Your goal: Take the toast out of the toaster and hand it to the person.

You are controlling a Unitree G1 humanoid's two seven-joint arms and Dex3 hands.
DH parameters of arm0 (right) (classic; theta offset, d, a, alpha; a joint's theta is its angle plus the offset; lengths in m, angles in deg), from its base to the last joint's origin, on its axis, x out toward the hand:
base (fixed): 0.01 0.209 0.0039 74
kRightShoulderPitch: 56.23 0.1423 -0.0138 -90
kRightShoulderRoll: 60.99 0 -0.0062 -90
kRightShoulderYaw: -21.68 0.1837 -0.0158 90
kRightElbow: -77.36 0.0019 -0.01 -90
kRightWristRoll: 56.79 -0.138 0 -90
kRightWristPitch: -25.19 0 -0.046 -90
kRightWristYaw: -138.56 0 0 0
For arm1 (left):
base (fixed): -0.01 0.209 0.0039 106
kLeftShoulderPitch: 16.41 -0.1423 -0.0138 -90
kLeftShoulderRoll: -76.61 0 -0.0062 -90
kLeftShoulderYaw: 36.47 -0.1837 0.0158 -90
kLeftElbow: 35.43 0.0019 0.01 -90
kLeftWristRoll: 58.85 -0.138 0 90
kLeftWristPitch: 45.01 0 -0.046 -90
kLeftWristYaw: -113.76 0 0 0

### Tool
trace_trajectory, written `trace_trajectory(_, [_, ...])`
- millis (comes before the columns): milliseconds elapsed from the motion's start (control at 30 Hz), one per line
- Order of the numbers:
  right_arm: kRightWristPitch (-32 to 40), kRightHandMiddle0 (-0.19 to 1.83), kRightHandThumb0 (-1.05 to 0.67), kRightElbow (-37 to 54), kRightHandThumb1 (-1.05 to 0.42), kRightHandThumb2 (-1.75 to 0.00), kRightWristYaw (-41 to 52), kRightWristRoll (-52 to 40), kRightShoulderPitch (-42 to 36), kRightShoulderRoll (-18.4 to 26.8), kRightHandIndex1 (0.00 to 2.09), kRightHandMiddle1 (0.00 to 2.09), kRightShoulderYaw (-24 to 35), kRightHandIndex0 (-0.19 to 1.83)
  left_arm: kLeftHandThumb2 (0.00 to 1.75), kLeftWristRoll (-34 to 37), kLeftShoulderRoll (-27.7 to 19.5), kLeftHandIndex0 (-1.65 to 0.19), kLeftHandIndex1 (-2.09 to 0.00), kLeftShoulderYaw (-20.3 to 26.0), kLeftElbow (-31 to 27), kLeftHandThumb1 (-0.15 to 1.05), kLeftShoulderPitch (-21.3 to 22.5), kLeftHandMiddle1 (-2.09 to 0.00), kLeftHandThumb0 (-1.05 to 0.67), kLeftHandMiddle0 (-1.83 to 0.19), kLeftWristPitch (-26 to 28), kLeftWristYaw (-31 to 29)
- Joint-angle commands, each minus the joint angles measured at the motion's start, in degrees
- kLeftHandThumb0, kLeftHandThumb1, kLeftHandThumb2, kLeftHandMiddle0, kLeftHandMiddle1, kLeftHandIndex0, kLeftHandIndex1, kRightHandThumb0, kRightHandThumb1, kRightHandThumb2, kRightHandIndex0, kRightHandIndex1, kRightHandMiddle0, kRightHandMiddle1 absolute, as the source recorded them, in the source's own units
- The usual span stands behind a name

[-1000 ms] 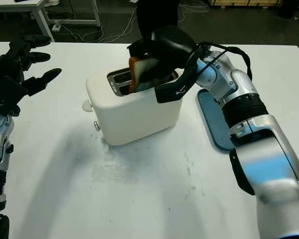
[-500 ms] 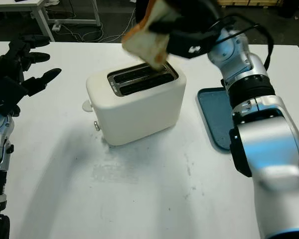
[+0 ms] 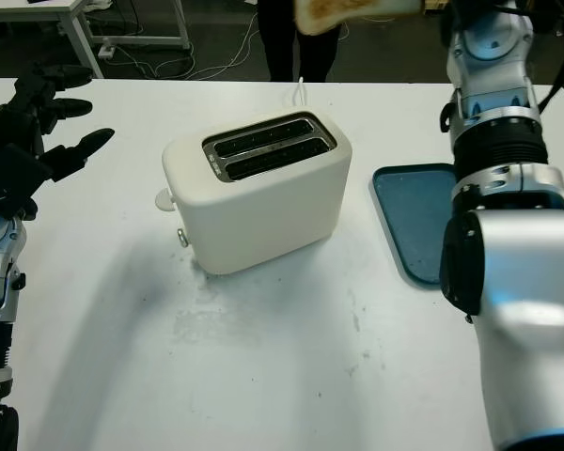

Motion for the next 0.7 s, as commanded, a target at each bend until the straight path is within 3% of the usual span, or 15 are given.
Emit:
trace_trajectory(0, [2.24,0.86,-0.35,-2.42,-0.92,-0.39,-2.12,-1.64,1.2,0.63,1.75,1.75,1.59,1.08,0.1,0.05,0.04,0.0,-0.89,0.19,-0.39,0.92,-1.08,-1.01,-0.71,0.0,0.25,0.05])
trace_trajectory(433, [7.07,0.34,-0.27,-9.38,-0.92,-0.35,-17.45,4.22,-4.77,-3.17,1.75,1.7,-1.89,0.62,0.1,-0.03,0.24,0.0,-0.9,0.05,-0.06,0.92,-0.91,-1.03,-0.71,0.0,0.09,0.19])
trace_trajectory(567, [6.76,0.27,-0.26,-9.61,-0.92,-0.38,-11.71,-1.05,-6.49,-4.77,1.75,1.74,2.91,0.72,0.1,-0.28,0.21,0.0,-0.9,0.03,-0.17,0.92,-1.06,-1.03,-0.7,0.0,-0.24,0.35])
trace_trajectory(667, [8.26,0.41,-0.16,-9.71,-0.92,-0.39,-10.0,-1.76,-6.89,-5.21,1.75,1.74,3.75,0.75,0.1,-0.11,0.15,0.0,-0.9,0.19,-0.18,0.92,-1.1,-1.03,-0.71,0.0,-0.03,0.24])
